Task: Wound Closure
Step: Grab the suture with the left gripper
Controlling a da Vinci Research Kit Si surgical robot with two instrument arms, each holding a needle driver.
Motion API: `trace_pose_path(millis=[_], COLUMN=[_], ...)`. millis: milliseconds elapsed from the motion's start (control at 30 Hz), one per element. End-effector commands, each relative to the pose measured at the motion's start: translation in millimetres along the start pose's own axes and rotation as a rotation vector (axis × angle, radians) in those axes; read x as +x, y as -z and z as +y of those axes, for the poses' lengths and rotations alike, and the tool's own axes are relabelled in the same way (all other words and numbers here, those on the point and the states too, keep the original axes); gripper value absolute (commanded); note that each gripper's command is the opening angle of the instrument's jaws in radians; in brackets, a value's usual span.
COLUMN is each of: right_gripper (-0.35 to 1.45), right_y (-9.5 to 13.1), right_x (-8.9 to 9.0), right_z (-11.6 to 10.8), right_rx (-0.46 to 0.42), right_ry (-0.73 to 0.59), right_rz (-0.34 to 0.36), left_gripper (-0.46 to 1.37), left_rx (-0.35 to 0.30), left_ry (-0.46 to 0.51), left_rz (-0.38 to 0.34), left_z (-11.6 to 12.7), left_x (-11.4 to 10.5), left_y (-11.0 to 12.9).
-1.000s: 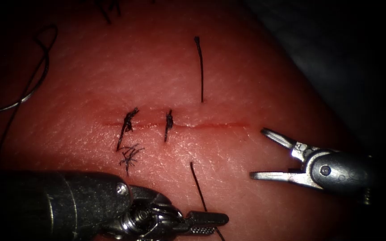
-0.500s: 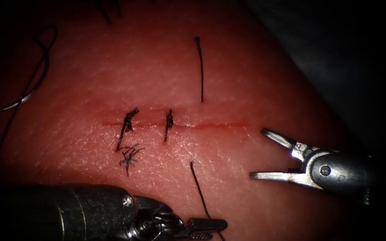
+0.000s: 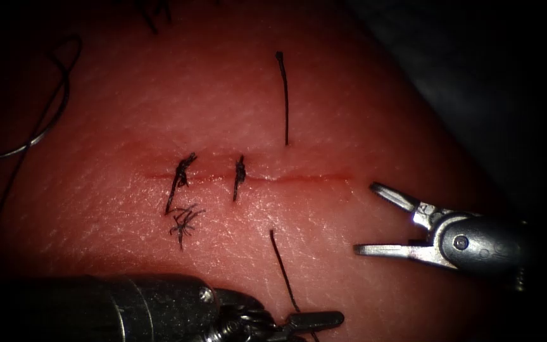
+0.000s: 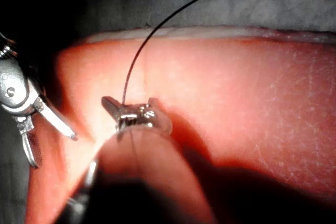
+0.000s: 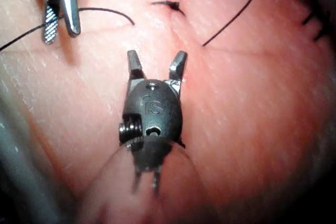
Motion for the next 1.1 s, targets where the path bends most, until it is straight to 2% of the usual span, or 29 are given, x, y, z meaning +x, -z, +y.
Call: trace_pose_path(millis=[33, 100, 200, 233, 300, 733, 900, 1100], right_gripper=[0.82, 0.82, 0.82, 0.82, 0.81, 0.77, 0.67, 0.65], right_y=[0.0, 0.0, 0.0, 0.0, 0.0, 0.0, 0.0, -0.5], right_x=[0.0, 0.0, 0.0, 0.0, 0.0, 0.0, 0.0, 0.0], right_z=[0.0, 0.0, 0.0, 0.0, 0.0, 0.1, 0.2, 0.6], right_rx=[0.000, 0.000, 0.001, 0.001, 0.000, 0.015, 0.041, 0.072], right_ry=[0.000, 0.000, 0.000, 0.000, 0.000, -0.001, -0.004, -0.002], right_rz=[0.000, 0.000, 0.000, 0.000, 0.000, -0.015, -0.050, -0.033], left_gripper=[0.44, 0.42, 0.26, 0.13, -0.35, -0.35, -0.35, -0.35], left_rx=[0.000, 0.001, 0.002, 0.002, 0.002, -0.003, -0.007, -0.002], left_ry=[0.000, 0.000, 0.000, -0.006, -0.007, -0.046, -0.056, -0.061], left_rz=[0.001, 0.006, 0.013, 0.016, 0.016, 0.021, 0.028, 0.042], left_z=[0.0, 0.0, -0.1, 0.0, 0.1, -0.1, -1.0, -3.0], left_x=[0.0, 0.0, 0.1, 0.1, 0.2, -1.0, -1.8, -3.1], left_y=[-0.1, -0.1, -0.2, -0.2, 0.0, 0.5, 1.0, 2.4])
